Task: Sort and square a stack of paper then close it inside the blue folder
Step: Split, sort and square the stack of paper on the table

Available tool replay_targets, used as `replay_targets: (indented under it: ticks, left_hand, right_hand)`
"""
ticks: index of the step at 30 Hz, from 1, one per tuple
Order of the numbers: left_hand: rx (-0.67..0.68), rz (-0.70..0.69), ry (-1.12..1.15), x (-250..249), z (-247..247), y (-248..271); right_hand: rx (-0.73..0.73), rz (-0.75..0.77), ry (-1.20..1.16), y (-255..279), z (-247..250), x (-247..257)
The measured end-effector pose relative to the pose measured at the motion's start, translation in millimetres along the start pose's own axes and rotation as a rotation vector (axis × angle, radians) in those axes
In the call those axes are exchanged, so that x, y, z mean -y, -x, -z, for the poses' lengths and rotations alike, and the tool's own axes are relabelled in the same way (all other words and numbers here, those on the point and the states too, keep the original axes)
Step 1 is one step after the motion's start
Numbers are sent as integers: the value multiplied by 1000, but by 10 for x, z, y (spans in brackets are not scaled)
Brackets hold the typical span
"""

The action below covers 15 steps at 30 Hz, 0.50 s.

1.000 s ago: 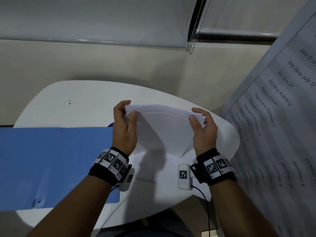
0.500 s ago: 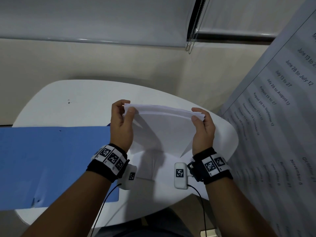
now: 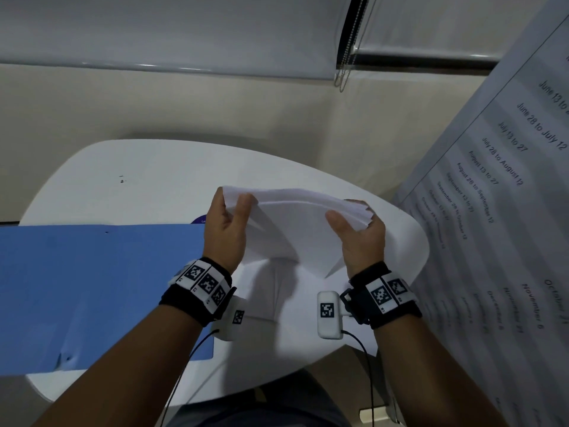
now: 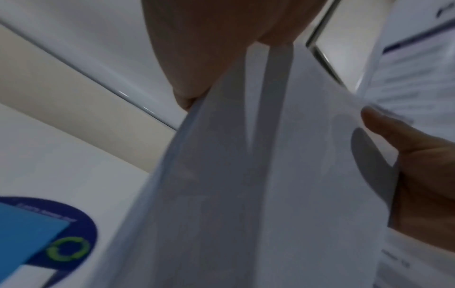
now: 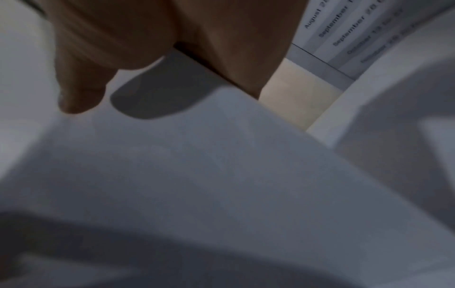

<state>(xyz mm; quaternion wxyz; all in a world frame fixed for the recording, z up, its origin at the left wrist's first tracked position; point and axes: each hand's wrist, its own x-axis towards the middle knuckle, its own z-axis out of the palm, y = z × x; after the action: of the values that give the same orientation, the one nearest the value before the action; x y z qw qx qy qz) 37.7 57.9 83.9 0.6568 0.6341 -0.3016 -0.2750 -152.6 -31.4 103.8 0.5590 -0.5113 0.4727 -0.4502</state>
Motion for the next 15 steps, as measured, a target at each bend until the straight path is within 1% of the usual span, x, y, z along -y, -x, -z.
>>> replay_targets:
  ticks: [2,5,9,11,13,15]
  left_hand:
    - [45,60,7,32,70,15]
    - [82,80,-13,45,85,22]
    - [46,63,-36,83,95,-4]
    - [50,79,1,102,91,-14]
    - [99,117,-26,159,94,-6]
    - [156,159,-129,292,126,-4]
  right_hand:
    - [36,-72,55,26,43,-51]
    - [-2,-161,66,25,39,-85]
    - [-17,-180,64,26,37,-77]
    - [-27,-183,42,-24,72,-204]
    - [28,-228,78,-17,104,-336]
    - [66,-282,79,37,117,-425]
